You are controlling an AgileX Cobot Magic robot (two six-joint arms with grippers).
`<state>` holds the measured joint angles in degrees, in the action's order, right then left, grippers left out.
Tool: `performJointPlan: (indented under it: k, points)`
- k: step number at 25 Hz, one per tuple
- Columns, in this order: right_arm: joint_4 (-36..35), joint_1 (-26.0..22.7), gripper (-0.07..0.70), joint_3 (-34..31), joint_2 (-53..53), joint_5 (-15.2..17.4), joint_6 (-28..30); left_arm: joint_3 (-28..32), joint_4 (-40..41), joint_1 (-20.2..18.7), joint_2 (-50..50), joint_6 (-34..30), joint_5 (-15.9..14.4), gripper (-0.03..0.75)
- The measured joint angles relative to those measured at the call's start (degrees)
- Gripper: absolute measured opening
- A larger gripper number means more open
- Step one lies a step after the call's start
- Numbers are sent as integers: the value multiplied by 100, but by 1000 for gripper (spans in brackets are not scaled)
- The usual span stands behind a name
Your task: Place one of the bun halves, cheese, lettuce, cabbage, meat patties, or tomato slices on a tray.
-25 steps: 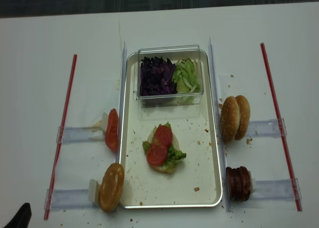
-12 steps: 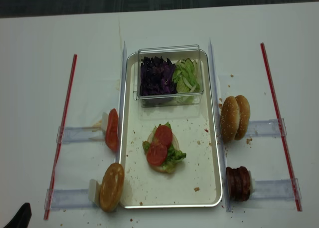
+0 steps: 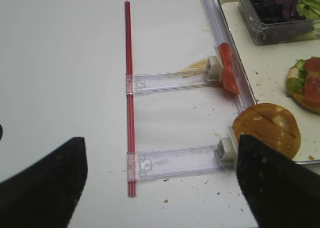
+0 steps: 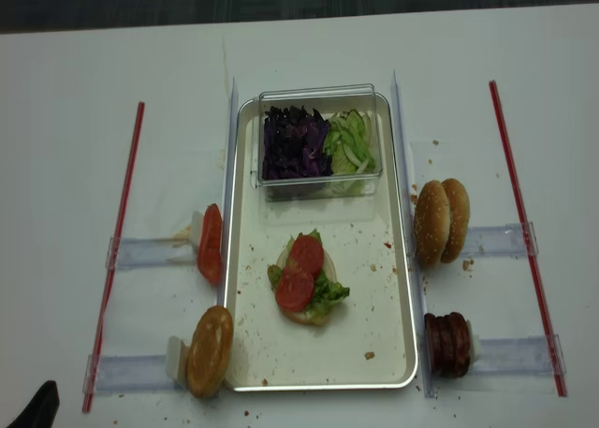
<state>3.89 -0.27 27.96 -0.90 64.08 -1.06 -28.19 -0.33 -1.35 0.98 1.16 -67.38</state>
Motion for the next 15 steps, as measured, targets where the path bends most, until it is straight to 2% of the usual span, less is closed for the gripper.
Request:
performJointPlan:
  k: [15]
  points:
    - [0, 0, 632, 0, 0, 0, 0, 0, 0, 0, 0, 0, 0, 594]
